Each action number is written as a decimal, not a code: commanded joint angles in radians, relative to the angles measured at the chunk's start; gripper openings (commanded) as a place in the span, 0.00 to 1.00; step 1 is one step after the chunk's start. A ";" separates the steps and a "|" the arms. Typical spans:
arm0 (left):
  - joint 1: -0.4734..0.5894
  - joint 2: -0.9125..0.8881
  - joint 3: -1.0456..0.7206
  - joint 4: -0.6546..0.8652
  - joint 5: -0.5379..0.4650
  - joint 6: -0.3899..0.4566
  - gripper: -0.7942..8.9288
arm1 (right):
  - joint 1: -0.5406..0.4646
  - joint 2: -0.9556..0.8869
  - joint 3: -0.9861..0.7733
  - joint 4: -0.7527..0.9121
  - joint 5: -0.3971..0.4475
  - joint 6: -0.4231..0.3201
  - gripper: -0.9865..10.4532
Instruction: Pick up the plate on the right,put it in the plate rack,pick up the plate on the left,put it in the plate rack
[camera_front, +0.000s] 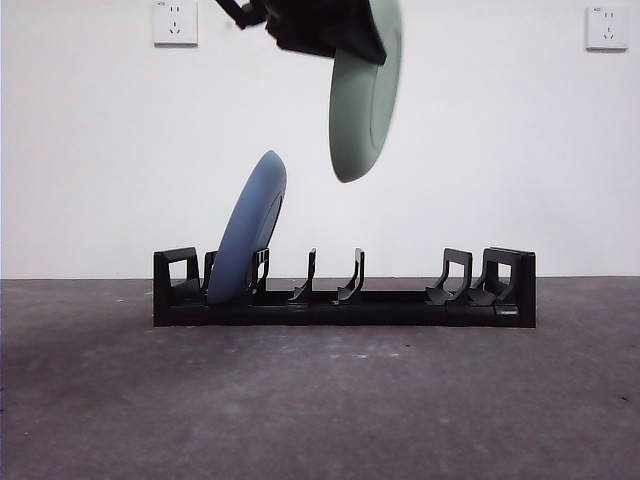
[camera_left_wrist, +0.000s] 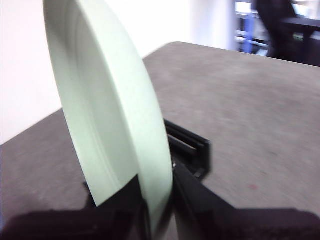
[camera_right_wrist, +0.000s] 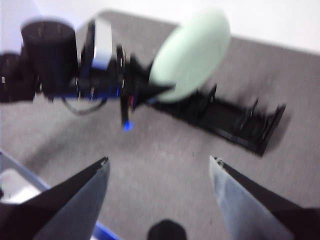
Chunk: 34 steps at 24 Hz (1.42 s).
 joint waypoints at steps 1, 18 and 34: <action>0.001 0.033 -0.002 0.050 -0.043 -0.042 0.07 | 0.001 -0.047 -0.113 -0.023 0.007 0.033 0.39; 0.046 0.261 -0.002 0.190 -0.142 -0.131 0.07 | 0.001 -0.180 -0.438 -0.019 0.027 0.077 0.39; 0.053 0.343 -0.002 0.126 -0.172 -0.145 0.07 | 0.001 -0.180 -0.442 0.008 0.027 0.079 0.39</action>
